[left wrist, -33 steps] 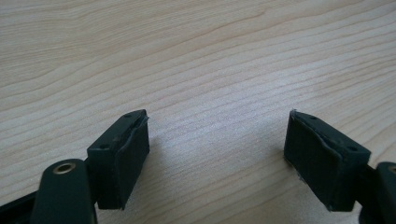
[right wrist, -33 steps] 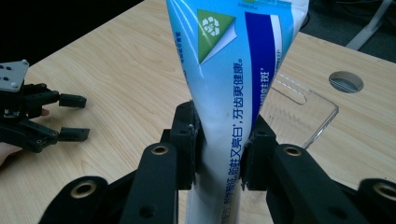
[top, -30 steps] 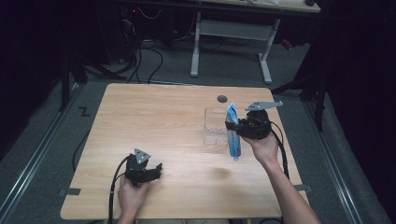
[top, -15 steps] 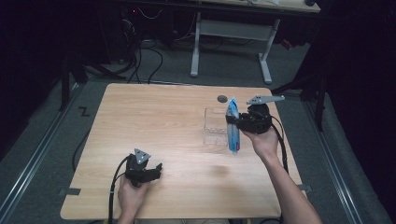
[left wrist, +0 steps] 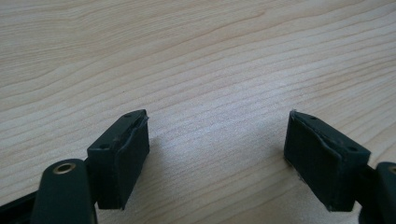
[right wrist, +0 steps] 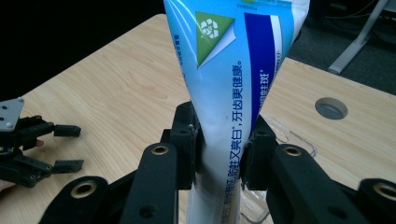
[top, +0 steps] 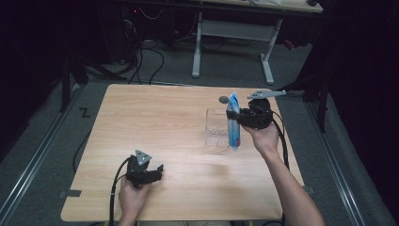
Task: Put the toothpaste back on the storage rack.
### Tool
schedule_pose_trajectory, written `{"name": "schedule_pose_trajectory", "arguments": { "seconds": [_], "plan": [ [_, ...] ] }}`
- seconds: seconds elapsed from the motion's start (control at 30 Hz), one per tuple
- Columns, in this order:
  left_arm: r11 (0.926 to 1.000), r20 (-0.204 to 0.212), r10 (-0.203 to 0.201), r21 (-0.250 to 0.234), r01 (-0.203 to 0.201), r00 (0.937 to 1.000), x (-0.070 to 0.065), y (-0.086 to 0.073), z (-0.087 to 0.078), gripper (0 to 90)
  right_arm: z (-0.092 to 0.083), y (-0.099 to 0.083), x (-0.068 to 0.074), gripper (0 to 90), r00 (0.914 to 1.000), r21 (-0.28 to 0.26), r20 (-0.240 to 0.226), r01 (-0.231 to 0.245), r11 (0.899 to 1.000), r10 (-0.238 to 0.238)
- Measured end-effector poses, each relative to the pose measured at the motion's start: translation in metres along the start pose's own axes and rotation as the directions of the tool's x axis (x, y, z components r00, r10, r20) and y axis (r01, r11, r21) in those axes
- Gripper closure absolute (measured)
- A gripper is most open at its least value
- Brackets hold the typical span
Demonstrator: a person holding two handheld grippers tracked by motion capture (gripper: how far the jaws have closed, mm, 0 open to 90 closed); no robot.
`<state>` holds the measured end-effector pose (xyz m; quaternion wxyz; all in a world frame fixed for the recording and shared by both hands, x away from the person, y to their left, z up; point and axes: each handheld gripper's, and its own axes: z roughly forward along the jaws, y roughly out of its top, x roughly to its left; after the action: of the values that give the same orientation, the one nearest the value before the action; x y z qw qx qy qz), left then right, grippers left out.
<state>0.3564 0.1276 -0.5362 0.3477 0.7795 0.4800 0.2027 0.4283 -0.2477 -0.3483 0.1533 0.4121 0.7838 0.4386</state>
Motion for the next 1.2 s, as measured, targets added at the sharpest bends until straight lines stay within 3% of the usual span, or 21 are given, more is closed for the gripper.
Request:
{"name": "schedule_pose_trajectory", "arguments": {
  "seconds": [0.53,0.8,1.2],
  "plan": [
    [1.0,0.007,0.009,0.003,-0.009,0.9999,-0.001,0.0,0.0,22.5,0.013,0.019,-0.002,71.3,0.9996,-0.037,0.001,-0.029,0.999,0.029],
    [1.0,0.007,0.008,0.0,-0.008,0.9999,-0.001,0.0,0.0,22.5,0.02,0.03,0.0,71.3,0.9999,-0.048,0.008,-0.012,0.999,0.012],
    [0.9999,0.009,0.011,0.0,-0.011,0.9999,-0.001,0.0,0.0,22.2,0.029,0.037,-0.008,71.0,0.9974,-0.058,0.068,-0.019,0.998,0.023]
  ]
}}
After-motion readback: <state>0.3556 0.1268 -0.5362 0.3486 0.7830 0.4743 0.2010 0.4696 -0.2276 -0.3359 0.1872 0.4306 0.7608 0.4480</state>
